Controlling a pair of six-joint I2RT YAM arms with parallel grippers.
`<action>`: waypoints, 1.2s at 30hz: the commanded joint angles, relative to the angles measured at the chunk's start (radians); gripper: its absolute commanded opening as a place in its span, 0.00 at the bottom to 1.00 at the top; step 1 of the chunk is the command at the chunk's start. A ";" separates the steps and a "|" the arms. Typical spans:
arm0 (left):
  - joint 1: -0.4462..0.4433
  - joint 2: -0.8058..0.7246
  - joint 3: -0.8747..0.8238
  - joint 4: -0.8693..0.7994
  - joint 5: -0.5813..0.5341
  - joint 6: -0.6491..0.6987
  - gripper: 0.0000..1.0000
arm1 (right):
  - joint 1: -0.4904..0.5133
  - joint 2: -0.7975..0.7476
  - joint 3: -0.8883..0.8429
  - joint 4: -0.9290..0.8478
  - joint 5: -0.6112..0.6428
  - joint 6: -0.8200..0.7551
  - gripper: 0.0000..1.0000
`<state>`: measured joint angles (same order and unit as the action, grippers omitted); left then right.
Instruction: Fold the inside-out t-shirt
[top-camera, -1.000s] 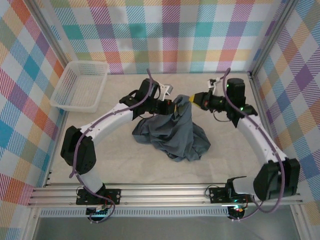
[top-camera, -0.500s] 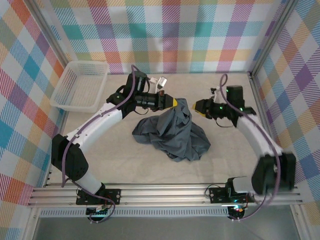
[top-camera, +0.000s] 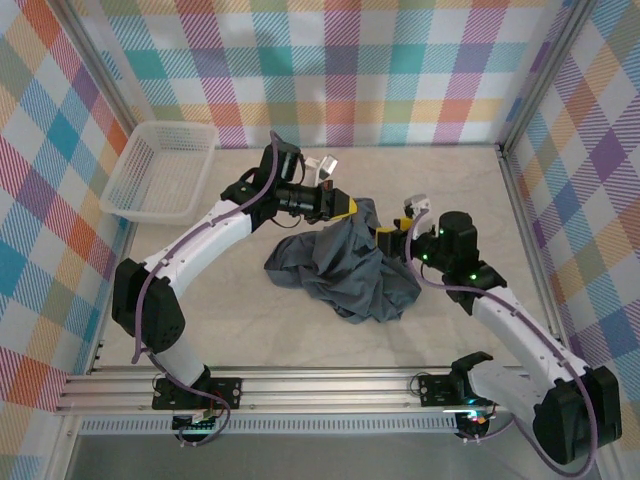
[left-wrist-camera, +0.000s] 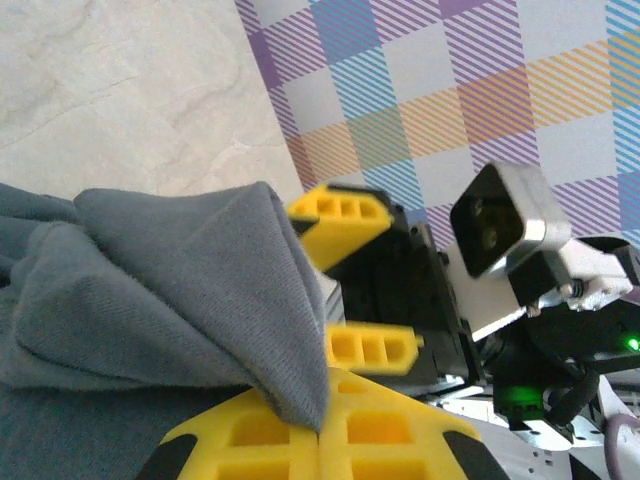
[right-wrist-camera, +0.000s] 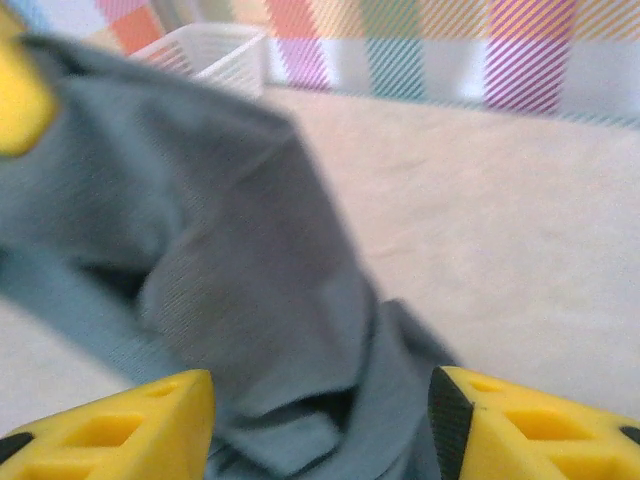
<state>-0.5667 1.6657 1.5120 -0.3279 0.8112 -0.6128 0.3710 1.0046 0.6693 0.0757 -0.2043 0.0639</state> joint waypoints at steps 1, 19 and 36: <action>0.010 -0.019 0.037 -0.022 0.013 0.016 0.00 | 0.006 0.054 0.023 0.141 0.098 -0.115 0.54; 0.011 -0.006 0.063 -0.025 0.016 0.011 0.00 | 0.022 0.155 0.057 0.147 -0.001 -0.230 0.55; 0.102 0.117 0.093 -0.088 -0.143 0.179 0.34 | -0.023 0.239 0.485 -0.396 -0.625 0.328 0.00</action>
<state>-0.4721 1.8153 1.5974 -0.4290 0.7013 -0.4801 0.3721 1.1889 1.1099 -0.1902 -0.7219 0.2424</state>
